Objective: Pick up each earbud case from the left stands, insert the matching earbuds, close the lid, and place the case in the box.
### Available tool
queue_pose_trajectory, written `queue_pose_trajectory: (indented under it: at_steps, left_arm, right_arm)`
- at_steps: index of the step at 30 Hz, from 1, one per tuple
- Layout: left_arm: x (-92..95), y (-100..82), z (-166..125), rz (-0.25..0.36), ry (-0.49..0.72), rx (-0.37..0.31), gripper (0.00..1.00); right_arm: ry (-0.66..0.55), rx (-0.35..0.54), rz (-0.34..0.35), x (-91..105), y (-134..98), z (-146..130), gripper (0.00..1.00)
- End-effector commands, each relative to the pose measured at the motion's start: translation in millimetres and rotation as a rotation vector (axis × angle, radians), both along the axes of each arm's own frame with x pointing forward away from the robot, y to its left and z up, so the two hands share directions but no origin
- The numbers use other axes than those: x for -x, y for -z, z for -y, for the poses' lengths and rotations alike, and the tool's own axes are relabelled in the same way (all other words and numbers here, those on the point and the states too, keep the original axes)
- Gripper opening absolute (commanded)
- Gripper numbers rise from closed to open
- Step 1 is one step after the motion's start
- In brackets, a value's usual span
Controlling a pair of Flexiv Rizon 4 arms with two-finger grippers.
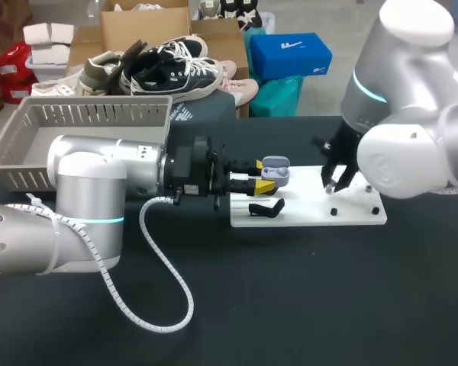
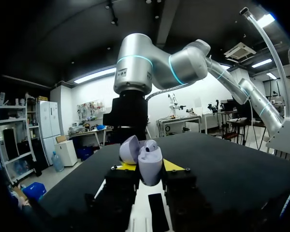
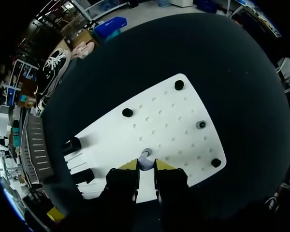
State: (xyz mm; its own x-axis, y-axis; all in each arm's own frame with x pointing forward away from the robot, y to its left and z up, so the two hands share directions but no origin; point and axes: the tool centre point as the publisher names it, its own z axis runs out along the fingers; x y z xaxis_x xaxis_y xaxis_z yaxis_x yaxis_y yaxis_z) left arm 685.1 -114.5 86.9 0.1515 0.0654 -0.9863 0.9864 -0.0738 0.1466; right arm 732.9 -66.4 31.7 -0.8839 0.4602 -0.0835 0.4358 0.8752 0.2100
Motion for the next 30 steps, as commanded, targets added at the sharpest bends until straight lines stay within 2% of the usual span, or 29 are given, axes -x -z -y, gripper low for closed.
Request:
queue_pose_trajectory:
  at_steps: [1,6,12,18,20,23,26,30]
  left_arm:
    - [1.2,0.2,0,0.002,-0.004,0.001,0.00]
    - [1.2,0.2,0,0.002,-0.004,0.001,0.00]
    - [1.2,0.2,0,0.002,-0.004,0.001,0.00]
    - [1.2,0.2,0,0.002,-0.004,0.001,0.00]
    - [1.2,0.2,0,0.002,-0.004,0.001,0.00]
    - [1.2,0.2,0,0.002,-0.004,0.001,0.00]
    - [1.2,0.2,0,0.002,-0.004,0.001,0.00]
    - [1.2,0.2,0,0.002,-0.004,0.001,0.00]
  right_arm:
    - [0.010,-0.006,0.023,8.1,-11,4,0.00]
    - [0.017,-0.016,0.052,13.0,-27,8,0.00]
    - [-0.019,-0.019,0.073,19.7,-62,12,0.00]
    - [-0.109,0.003,0.033,32.8,-108,8,0.00]
    - [-0.156,0.022,-0.013,38.8,-122,3,0.00]
    - [-0.216,0.037,-0.045,48.9,-142,-7,0.00]
    - [-0.265,0.039,-0.032,58.7,-157,-19,0.00]
    - [-0.345,0.030,-0.008,70.3,-165,-41,0.00]
